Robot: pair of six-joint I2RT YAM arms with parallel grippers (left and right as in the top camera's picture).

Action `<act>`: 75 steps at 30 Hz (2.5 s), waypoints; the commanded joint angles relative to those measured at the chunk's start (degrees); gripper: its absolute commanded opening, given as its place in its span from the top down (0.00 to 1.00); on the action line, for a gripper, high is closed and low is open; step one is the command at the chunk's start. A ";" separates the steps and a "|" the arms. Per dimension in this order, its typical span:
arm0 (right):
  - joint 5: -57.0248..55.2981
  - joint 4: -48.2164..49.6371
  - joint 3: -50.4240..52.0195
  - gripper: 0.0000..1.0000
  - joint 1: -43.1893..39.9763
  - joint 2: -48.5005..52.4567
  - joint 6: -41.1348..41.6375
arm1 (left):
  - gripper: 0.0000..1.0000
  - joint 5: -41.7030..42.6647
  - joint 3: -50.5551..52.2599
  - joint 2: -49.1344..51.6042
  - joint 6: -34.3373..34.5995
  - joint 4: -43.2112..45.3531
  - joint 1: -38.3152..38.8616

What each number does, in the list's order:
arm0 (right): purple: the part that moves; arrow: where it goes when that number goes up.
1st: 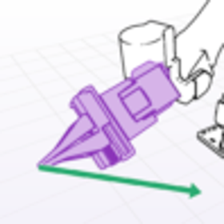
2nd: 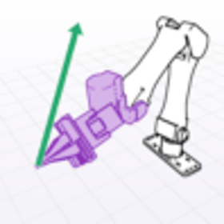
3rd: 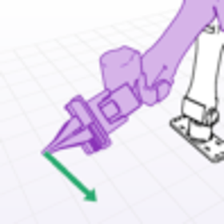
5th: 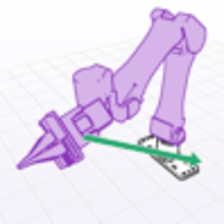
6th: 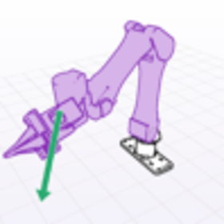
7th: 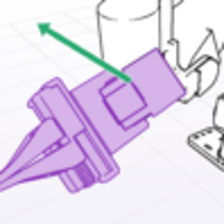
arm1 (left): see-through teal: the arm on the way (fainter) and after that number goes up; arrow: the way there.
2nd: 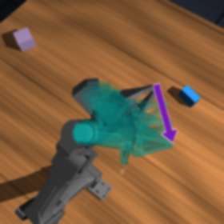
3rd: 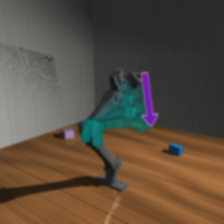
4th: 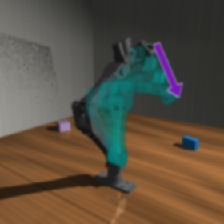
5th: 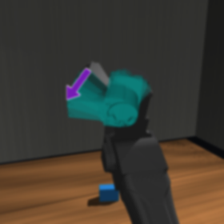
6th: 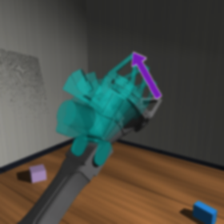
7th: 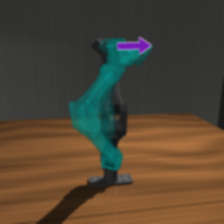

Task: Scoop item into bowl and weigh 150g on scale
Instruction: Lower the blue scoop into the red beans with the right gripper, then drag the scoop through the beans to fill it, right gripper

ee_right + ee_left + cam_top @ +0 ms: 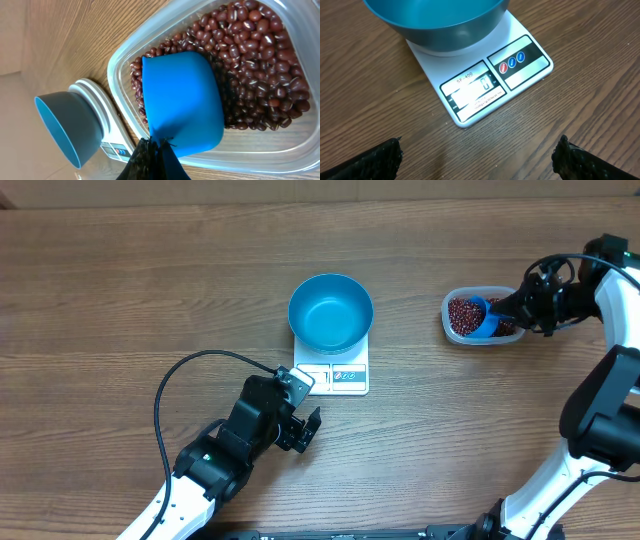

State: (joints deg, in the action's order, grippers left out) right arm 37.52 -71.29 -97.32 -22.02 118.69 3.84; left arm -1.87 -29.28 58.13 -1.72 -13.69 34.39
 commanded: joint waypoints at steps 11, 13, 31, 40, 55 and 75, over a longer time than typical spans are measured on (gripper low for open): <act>-0.70 -3.85 2.56 0.96 -5.57 0.92 0.63 | 0.01 0.87 0.26 -0.76 -0.90 0.22 -0.31; -0.63 -3.93 2.56 0.96 -6.16 0.92 0.63 | 0.00 0.87 0.26 -0.76 -0.90 0.22 -0.31; 8.72 -4.96 2.56 0.96 -7.52 0.92 -6.38 | 0.00 0.90 0.26 -0.76 -0.90 0.24 -0.31; 11.58 -5.51 2.56 0.96 -9.64 0.92 -7.41 | 0.00 0.87 0.26 -0.76 -0.90 0.22 -0.31; 16.83 -7.89 2.56 0.96 -11.13 0.92 -15.06 | 0.00 0.87 0.26 -0.76 -0.90 0.24 -0.31; 26.49 -2.23 2.54 0.96 -11.13 0.92 -17.86 | 0.00 0.87 0.26 -0.76 -0.90 0.22 -0.31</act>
State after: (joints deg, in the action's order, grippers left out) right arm 59.18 -73.69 -95.13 -32.97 119.31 -12.91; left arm -1.85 -29.28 58.13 -1.72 -13.69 34.39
